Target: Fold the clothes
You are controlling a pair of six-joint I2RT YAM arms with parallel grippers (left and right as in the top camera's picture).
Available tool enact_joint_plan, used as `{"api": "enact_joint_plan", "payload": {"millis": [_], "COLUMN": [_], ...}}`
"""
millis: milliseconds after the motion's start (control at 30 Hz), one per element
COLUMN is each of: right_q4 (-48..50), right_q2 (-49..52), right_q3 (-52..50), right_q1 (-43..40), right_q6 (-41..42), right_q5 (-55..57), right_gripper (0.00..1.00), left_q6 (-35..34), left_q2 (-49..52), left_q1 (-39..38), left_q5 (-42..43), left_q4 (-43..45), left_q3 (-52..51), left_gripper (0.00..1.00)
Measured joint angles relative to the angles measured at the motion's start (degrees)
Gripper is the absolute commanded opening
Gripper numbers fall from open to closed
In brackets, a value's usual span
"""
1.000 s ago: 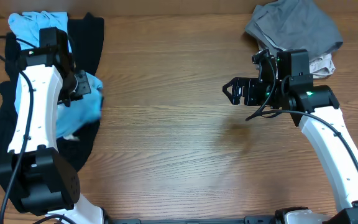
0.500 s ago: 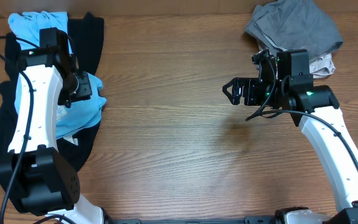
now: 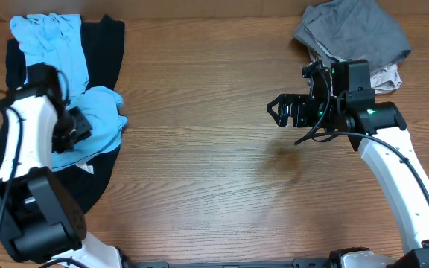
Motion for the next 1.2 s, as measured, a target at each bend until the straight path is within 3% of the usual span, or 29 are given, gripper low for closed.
{"api": "enact_joint_plan", "payload": {"millis": [233,533,567,600,667,767,1067,1200], "right_q4": [0.1,0.1,0.1,0.1,0.1,0.1,0.0,-0.6], "right_q2": [0.0,0.0,0.0,0.0,0.0,0.0,0.0,0.0], "right_q3": [0.0,0.0,0.0,0.0,0.0,0.0,0.0,0.0], "right_q1": [0.0,0.0,0.0,0.0,0.0,0.0,0.0,0.0], "right_q6": [0.0,0.0,0.0,0.0,0.0,0.0,0.0,0.0], "right_q5": [0.2,0.9,0.9,0.9,0.9,0.9,0.9,0.9], "right_gripper": [1.00,1.00,1.00,1.00,1.00,1.00,1.00,1.00], "left_q6": [-0.9,-1.2,-1.2,-1.2,-1.6,-1.8,-1.8,-1.9], "left_q2": [0.0,-6.1,-6.8,-7.1,-7.3,-7.3,-6.3,-6.3], "left_q1": [1.9,3.2,3.6,4.1,4.7,5.0,5.0,5.0], "left_q5": [-0.2,-1.9,-2.6,-3.3,-4.8,-6.8,-8.5,-8.6], "left_q4": [0.0,0.0,0.0,0.3,2.1,4.8,10.7,13.6], "left_q3": [0.0,-0.1,-0.1,-0.1,-0.5,-2.8,-8.9,-10.1], "left_gripper": [0.40,0.48,0.50,0.60,0.71,0.74,0.74,0.57]}}
